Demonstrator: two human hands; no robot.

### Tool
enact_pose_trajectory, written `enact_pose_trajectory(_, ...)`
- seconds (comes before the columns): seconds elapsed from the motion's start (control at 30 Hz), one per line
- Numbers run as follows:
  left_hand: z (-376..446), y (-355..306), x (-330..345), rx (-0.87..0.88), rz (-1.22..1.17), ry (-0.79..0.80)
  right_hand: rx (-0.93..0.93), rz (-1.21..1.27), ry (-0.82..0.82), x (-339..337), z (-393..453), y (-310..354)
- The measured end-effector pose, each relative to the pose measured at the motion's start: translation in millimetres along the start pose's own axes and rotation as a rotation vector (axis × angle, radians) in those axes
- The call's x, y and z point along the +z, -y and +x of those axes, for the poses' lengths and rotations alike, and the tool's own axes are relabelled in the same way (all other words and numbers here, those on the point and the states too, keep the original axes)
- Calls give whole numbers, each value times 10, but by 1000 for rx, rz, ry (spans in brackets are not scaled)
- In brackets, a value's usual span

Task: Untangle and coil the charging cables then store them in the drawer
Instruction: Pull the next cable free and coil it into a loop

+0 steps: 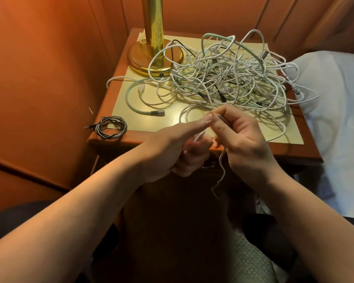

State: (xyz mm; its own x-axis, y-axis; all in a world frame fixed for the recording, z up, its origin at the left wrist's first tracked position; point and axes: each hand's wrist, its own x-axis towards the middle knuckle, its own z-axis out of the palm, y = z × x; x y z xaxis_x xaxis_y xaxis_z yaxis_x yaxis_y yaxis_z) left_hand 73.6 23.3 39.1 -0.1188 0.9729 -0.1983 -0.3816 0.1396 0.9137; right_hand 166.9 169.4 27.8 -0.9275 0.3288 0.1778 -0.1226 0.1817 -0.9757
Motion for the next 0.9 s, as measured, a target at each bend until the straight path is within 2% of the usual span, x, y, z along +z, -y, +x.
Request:
enact_pose_trajectory(0.1, -10, 18, -32, 41, -307, 28, 197, 166, 43, 140, -4, -162)
enact_pose_trajectory(0.17, -35, -5, -41, 95, -549, -16, 321, 206, 91, 271, -57, -222)
enact_pose_trajectory(0.23, -47, -56, -55, 150, -754, -157, 350, 70, 171, 347, -130, -240)
enact_pose_trajectory(0.3, -34, -95, -105, 210, -801, -345, 297, -190, 278, 374, -203, -188)
enact_pose_trajectory(0.37, -6, -120, -162, 243, -733, -444, 254, -347, 285, 357, -256, -76)
enact_pose_trajectory(0.43, 12, -124, -202, 265, -568, -485, 225, -375, 240, 320, -283, 57)
enact_pose_trajectory(0.6, 3, -54, -262, 326, -49, -464, 153, -350, 237, 241, -330, 227)
enact_pose_trajectory(0.73, -28, -6, -287, 279, 455, -465, 17, -386, 128, 169, -342, 279)
enact_pose_trajectory(0.8, -31, 5, -264, 252, 525, -409, -104, -492, 64, 107, -312, 291)
enact_pose_trajectory(0.9, -25, 5, -176, 214, 437, -270, -244, -663, -3, 19, -236, 282)
